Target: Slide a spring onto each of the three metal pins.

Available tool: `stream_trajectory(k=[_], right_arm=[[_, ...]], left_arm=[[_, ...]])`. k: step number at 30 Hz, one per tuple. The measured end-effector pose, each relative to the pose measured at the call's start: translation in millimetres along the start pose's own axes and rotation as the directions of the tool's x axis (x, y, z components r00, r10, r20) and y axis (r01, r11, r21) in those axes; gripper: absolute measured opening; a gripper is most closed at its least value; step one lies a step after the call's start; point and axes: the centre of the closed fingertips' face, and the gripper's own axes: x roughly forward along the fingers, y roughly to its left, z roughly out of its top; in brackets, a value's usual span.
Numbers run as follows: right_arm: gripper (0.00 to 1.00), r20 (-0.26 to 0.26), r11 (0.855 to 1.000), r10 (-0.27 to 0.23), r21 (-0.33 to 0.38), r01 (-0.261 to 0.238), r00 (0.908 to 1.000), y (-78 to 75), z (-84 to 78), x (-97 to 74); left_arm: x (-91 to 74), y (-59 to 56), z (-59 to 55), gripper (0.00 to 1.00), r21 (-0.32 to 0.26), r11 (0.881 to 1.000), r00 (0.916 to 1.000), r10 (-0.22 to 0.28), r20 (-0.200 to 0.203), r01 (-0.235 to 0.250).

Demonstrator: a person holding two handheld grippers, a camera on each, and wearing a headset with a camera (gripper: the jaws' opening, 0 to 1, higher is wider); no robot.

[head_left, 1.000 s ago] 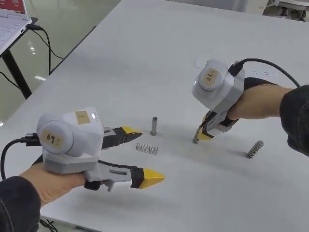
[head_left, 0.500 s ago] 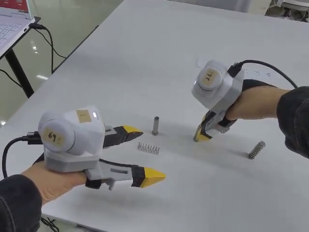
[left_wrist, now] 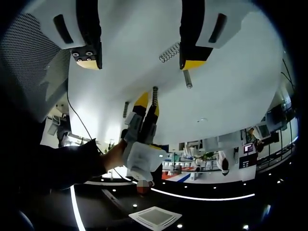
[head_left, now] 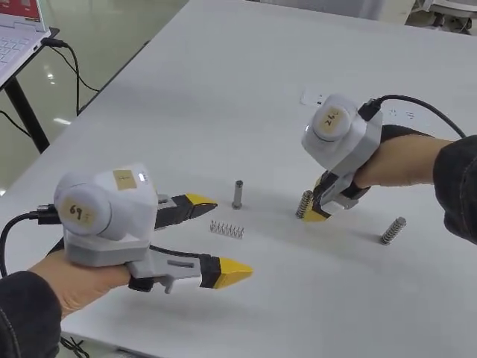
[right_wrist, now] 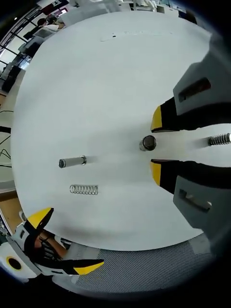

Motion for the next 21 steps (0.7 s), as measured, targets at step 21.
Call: stream_trajectory(k=[21], right_arm=[[0.24,0.022,1.000,0.013,0.017,-0.013,0.9997,28.8,-8.7,-7.7]], left_arm=[[-3.4,0.4,-3.5,0.64,-0.004,1.000,0.9999,0.010,-0.005,-0.010]])
